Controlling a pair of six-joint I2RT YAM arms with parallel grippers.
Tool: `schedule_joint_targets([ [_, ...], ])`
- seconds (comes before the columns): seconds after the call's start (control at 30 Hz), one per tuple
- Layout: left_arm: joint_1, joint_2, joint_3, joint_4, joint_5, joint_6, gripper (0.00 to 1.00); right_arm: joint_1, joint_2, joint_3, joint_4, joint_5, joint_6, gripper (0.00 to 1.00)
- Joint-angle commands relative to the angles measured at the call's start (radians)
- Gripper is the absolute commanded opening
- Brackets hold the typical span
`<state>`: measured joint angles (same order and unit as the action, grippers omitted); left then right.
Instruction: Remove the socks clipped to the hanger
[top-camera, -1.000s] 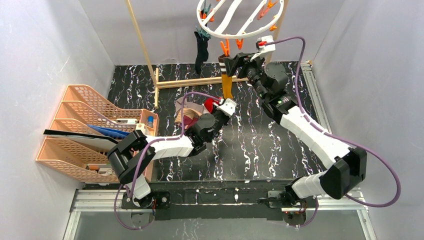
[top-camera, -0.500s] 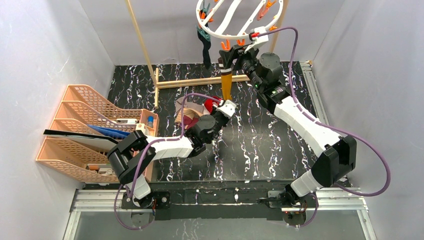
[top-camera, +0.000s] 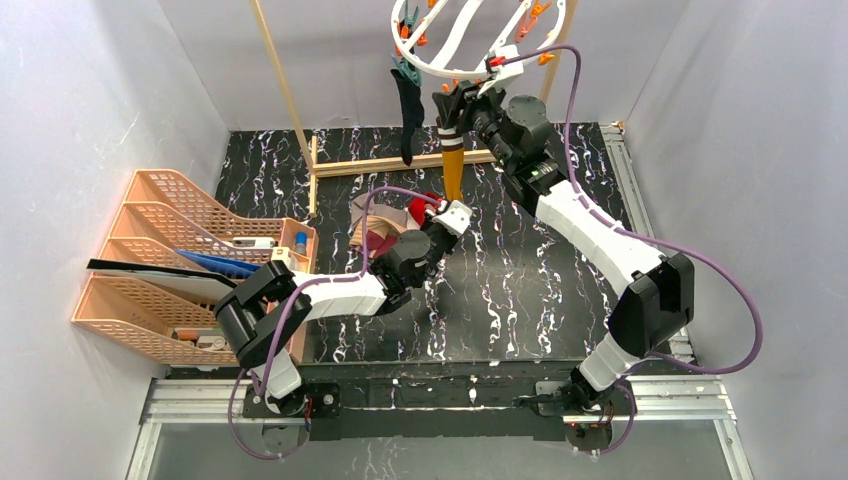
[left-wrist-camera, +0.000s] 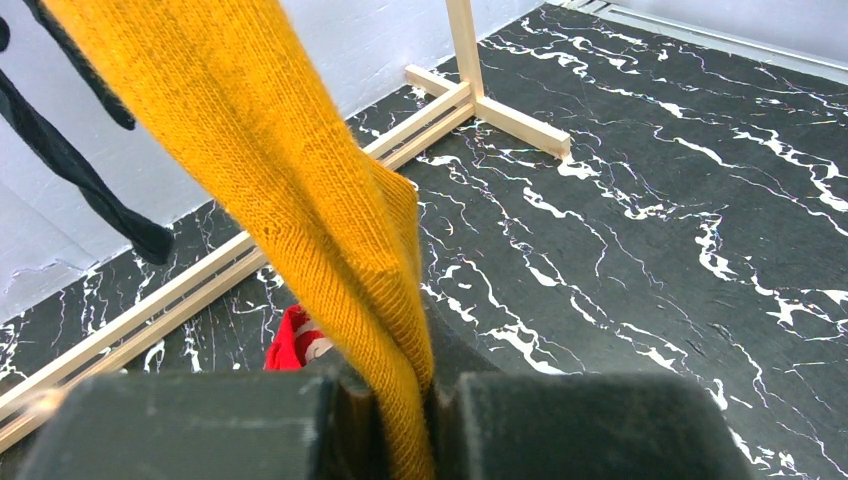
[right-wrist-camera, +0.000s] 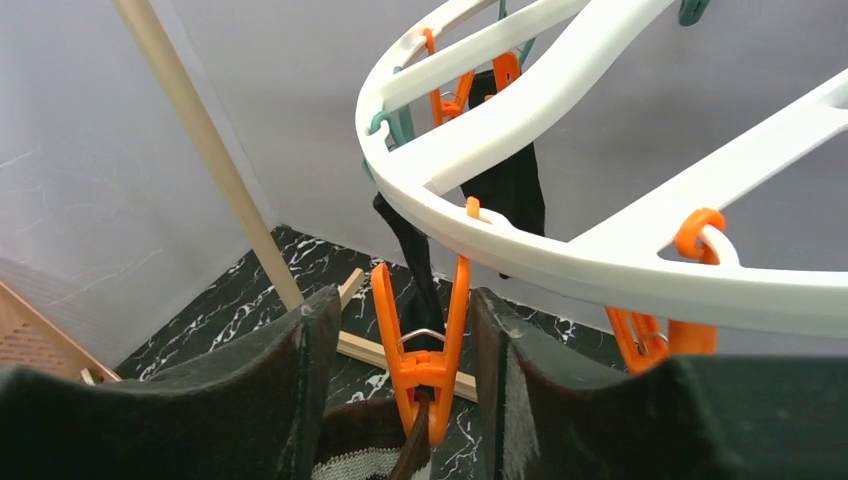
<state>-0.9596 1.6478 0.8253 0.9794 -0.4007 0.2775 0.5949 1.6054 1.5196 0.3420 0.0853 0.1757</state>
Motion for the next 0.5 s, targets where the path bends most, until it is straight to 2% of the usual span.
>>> schedule_joint_targets([
  [0.0,-0.013,-0.030,-0.017,-0.012,-0.007,0.011,0.00,-0.006,0.003,0.066,0.045,-0.010,-0.010,0.55],
  [0.27,-0.013,-0.020,-0.012,-0.020,-0.002,0.012,0.00,-0.009,-0.002,0.059,0.055,-0.002,-0.014,0.42],
  [0.47,-0.013,-0.009,-0.006,-0.022,-0.001,0.009,0.00,-0.010,-0.007,0.056,0.058,0.005,-0.019,0.36],
])
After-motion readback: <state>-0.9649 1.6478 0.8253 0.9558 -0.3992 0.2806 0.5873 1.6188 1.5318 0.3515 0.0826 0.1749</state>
